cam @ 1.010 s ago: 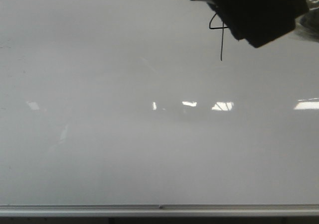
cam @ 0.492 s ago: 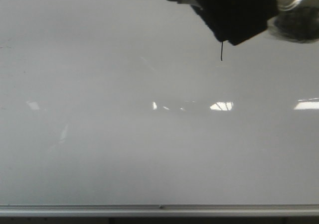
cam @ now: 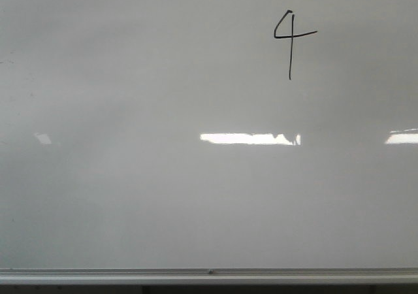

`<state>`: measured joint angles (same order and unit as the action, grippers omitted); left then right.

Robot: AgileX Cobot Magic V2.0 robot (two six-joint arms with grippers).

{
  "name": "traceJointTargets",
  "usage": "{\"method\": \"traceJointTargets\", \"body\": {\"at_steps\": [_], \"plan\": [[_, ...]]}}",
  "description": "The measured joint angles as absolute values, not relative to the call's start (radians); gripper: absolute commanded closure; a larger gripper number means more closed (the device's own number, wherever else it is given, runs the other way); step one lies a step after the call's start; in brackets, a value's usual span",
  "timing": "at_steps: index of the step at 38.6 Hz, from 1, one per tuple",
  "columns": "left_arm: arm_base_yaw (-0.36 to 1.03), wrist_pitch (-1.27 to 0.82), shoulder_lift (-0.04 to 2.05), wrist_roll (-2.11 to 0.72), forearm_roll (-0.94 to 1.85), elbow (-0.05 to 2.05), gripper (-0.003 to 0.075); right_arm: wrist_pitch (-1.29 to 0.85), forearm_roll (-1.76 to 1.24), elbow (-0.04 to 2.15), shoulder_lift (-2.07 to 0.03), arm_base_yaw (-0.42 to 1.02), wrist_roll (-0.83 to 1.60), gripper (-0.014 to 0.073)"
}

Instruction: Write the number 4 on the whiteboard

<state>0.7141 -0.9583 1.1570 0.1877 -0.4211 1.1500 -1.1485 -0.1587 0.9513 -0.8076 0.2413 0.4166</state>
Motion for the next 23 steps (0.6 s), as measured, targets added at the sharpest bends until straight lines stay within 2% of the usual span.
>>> {"method": "traceJointTargets", "body": {"at_steps": [10,23], "plan": [[0.463,-0.743,1.012,0.298,-0.443,0.893,0.0740,-1.131,-0.159,0.951,-0.808,0.241,0.413,0.0064],[0.149,-0.364,1.088,0.399,-0.415,0.768,0.0740,-1.131,-0.159,0.951,-0.808,0.241,0.413,0.0064]]}}
